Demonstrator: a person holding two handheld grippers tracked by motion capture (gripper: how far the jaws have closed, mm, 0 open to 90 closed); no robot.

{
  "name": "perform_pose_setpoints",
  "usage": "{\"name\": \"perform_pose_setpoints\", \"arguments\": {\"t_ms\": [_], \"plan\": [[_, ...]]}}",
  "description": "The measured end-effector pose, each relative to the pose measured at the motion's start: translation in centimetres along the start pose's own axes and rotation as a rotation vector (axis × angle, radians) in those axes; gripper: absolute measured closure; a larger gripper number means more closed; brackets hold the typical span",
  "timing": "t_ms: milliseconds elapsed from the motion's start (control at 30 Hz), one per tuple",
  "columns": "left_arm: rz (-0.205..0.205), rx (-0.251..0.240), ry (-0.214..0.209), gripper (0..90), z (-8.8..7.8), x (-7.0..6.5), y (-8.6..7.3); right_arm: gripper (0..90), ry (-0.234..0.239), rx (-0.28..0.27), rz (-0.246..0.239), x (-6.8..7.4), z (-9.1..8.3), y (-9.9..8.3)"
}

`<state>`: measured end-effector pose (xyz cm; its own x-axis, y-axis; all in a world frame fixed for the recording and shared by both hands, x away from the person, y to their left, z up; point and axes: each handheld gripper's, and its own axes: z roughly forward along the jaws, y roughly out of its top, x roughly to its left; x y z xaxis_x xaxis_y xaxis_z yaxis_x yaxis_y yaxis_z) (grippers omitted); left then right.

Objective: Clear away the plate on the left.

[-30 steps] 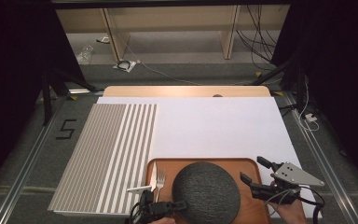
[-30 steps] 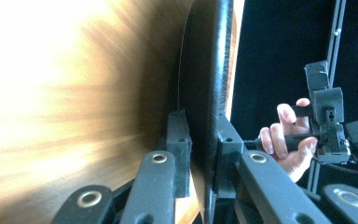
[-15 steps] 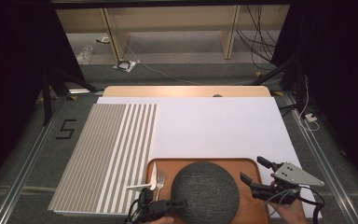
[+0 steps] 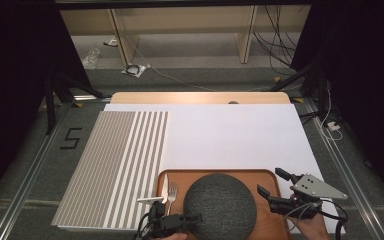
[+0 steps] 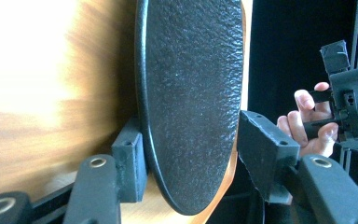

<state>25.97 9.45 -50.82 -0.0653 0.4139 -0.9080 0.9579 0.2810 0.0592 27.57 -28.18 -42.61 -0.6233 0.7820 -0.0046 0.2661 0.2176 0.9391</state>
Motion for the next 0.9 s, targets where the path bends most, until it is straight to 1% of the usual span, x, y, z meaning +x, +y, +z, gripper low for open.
{"name": "perform_pose_setpoints", "arguments": {"t_ms": [167,233,267,367,433,500,533,600,667,733,800,900], "plan": [[0.004,-0.009,-0.003,43.9,-0.2,0.0,0.1,20.5,0.003,0.002,0.001,0.0,0.0,0.0],[-0.008,-0.003,-0.013,43.1,-0.2,0.1,0.2,20.6,0.004,0.002,0.001,0.0,0.0,0.0],[-0.001,-0.009,-0.006,43.0,-0.2,0.2,0.3,20.5,0.004,0.000,0.002,0.1,0.0,0.0],[0.008,-0.015,-0.003,42.5,-0.4,0.2,0.5,20.6,0.004,0.001,0.002,0.0,0.0,0.0],[0.025,-0.024,0.001,41.9,-0.7,0.1,0.6,20.5,0.004,0.002,0.001,0.0,0.0,0.0],[0.054,-0.033,0.006,41.6,-1.0,-0.1,0.9,20.5,0.005,-0.001,0.003,0.0,0.0,0.0],[0.077,-0.039,0.013,41.2,-1.2,-0.2,1.1,20.5,0.005,-0.001,0.003,0.0,0.0,0.0],[0.094,-0.056,0.022,40.0,-1.5,-0.3,1.3,20.5,0.007,0.002,0.004,0.1,0.0,0.0],[0.120,-0.071,0.036,39.9,-1.8,-0.4,1.6,20.5,0.007,0.002,0.005,0.1,0.0,0.0],[0.155,-0.082,0.047,39.7,-2.0,-0.4,1.8,20.5,0.006,0.000,0.004,0.1,0.1,0.0],[0.179,-0.097,0.059,39.6,-2.2,-0.6,2.0,20.5,0.006,0.002,0.004,0.1,0.1,0.0],[0.208,-0.111,0.065,39.3,-2.5,-0.7,2.2,20.6,0.008,0.002,0.006,0.1,0.0,0.0]]}}
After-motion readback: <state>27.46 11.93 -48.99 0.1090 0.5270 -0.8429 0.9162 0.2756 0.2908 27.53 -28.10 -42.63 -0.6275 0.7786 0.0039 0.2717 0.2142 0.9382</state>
